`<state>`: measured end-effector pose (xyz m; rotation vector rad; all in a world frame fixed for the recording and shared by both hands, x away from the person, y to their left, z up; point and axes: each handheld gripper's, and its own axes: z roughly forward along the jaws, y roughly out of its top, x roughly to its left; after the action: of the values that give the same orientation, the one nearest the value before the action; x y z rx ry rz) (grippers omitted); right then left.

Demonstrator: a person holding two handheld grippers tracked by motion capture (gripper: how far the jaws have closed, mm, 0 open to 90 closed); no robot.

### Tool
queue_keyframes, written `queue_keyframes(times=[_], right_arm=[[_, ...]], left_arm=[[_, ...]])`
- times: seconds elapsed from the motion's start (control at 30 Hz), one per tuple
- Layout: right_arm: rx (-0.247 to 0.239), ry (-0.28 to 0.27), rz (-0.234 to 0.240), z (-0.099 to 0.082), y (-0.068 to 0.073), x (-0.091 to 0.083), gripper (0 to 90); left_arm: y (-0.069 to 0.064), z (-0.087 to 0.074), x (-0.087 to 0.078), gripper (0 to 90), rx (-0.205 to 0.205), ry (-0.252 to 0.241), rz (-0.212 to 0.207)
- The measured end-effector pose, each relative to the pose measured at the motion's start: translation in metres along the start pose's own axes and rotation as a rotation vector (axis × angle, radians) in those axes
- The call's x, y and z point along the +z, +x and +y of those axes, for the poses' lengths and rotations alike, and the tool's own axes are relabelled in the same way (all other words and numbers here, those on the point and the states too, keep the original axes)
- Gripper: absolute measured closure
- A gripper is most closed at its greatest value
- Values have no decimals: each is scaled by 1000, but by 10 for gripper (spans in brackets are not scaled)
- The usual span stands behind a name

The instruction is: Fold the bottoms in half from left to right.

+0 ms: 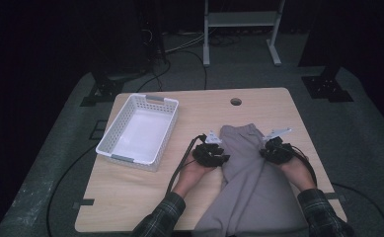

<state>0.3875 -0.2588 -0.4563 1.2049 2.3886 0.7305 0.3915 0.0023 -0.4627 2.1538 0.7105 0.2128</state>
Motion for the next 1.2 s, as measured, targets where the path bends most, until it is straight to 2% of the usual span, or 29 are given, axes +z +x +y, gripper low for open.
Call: queue_keyframes(times=[0.07,0.17,0.23,0.33,0.47,0.7,0.73,0.77,0.8,0.83,0.87,0.93,1.03,1.07,1.2], right_arm=[[-4,8,1,-1,0,2,861],[-13,17,-1,-2,1,4,862],[-15,19,2,-2,2,4,863],[-21,25,8,-2,5,3,865],[-37,22,26,2,12,5,864],[-65,8,43,19,29,17,851],[-64,4,45,22,31,19,837],[-57,-1,44,25,33,21,780],[-57,-1,44,25,33,21,780],[-62,-1,35,26,34,21,731],[-55,-5,35,27,35,20,724],[-42,-32,38,27,34,11,696],[-34,-89,61,29,38,-7,650],[-39,-115,73,29,42,-14,636],[-77,-153,128,24,58,-29,565]], left_arm=[[-3,-1,7,588,13,18,-4],[-8,-2,14,594,44,41,15],[-12,-2,17,631,88,69,65],[-13,-2,15,660,104,78,96],[-4,-3,11,665,111,88,133],[23,-7,-1,666,97,109,202],[27,-8,-2,665,86,108,205],[29,-9,-4,665,80,109,206],[30,-9,-5,665,73,106,206],[31,-10,-5,663,72,104,204],[31,-10,-5,661,69,102,205],[31,-10,-5,654,70,100,205],[31,-10,-5,629,47,92,202],[32,-11,-7,618,42,88,196],[31,-12,-20,603,13,48,155]])
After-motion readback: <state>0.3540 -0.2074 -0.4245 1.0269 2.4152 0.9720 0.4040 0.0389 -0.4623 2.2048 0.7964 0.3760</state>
